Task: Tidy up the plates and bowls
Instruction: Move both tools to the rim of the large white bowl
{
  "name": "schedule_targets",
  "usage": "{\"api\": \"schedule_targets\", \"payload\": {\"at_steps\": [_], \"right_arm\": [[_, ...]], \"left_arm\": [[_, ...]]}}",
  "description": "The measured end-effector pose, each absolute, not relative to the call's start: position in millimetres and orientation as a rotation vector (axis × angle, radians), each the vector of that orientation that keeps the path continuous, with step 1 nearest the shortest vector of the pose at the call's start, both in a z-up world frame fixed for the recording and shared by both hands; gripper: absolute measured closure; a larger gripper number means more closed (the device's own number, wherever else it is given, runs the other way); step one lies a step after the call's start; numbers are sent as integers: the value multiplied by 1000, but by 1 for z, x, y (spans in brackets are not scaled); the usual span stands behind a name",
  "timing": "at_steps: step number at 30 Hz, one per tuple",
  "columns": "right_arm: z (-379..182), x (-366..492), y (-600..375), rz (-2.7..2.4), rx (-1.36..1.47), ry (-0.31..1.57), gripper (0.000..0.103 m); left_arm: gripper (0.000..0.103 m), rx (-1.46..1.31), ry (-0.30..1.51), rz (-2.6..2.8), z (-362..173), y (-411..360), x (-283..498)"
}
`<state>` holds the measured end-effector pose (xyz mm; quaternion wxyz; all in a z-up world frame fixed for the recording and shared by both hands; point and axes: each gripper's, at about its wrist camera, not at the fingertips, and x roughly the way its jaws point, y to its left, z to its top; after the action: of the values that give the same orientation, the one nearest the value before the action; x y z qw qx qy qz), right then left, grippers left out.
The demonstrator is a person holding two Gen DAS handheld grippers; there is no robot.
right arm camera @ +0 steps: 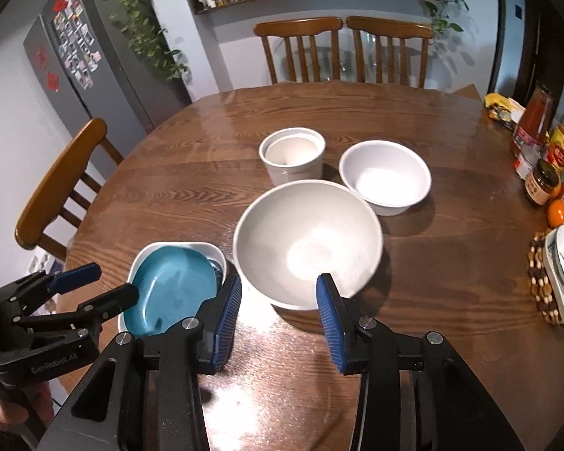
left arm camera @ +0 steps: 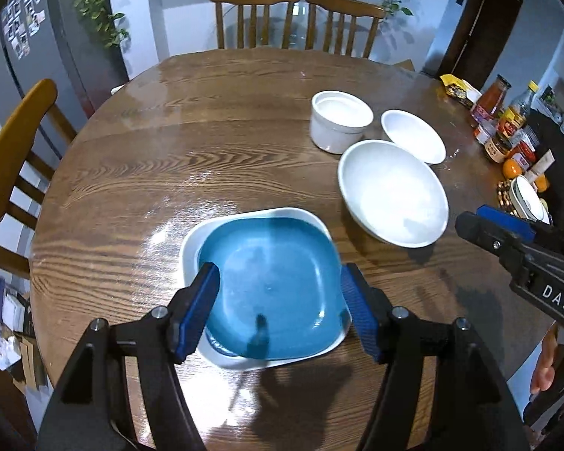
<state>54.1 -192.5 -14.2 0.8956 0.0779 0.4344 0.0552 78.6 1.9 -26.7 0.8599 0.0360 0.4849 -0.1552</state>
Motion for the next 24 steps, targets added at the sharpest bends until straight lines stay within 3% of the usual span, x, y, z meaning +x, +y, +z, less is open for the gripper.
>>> {"api": "schedule_targets", "payload": {"at_steps": [24], "right_arm": [[-47, 51, -255, 32, 355, 949, 61]], "left_arm": [[37, 223, 958, -382, -44, -73, 107]]}}
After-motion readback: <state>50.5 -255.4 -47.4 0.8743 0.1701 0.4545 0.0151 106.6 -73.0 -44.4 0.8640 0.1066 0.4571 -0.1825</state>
